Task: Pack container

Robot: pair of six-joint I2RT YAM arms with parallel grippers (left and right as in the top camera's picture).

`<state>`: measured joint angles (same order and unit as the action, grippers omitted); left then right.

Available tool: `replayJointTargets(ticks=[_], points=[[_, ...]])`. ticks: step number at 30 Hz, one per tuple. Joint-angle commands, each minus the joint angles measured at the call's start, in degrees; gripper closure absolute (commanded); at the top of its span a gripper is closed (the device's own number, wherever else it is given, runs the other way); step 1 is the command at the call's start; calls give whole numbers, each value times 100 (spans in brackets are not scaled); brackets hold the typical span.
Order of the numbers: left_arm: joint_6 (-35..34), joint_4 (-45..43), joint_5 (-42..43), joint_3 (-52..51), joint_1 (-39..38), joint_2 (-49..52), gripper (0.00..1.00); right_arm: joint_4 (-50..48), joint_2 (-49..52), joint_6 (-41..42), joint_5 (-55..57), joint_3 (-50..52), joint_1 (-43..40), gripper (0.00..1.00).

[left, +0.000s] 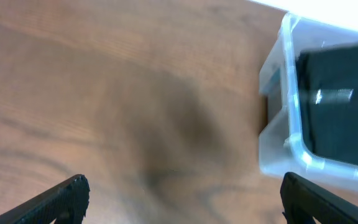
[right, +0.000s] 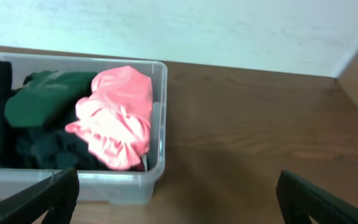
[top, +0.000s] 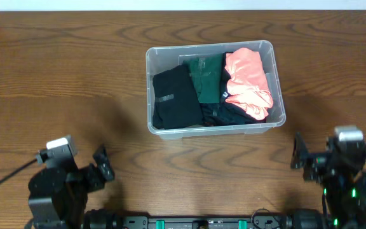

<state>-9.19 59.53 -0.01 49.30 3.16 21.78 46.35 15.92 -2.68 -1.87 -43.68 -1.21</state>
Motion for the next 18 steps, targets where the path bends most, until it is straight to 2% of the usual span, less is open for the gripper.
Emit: replayJointTargets(ticks=[1,7,18], points=[[-52,334,-4,-11,-7,-219,2,435,-603,155,122,138,-22,1],[-52,761,-4,-13,-7,-216,2,1814,-1036,155,122,138,-22,1],[-52,758,-4,-11,-7,-216,2,1812,-1049,199,-127,192,-22,1]])
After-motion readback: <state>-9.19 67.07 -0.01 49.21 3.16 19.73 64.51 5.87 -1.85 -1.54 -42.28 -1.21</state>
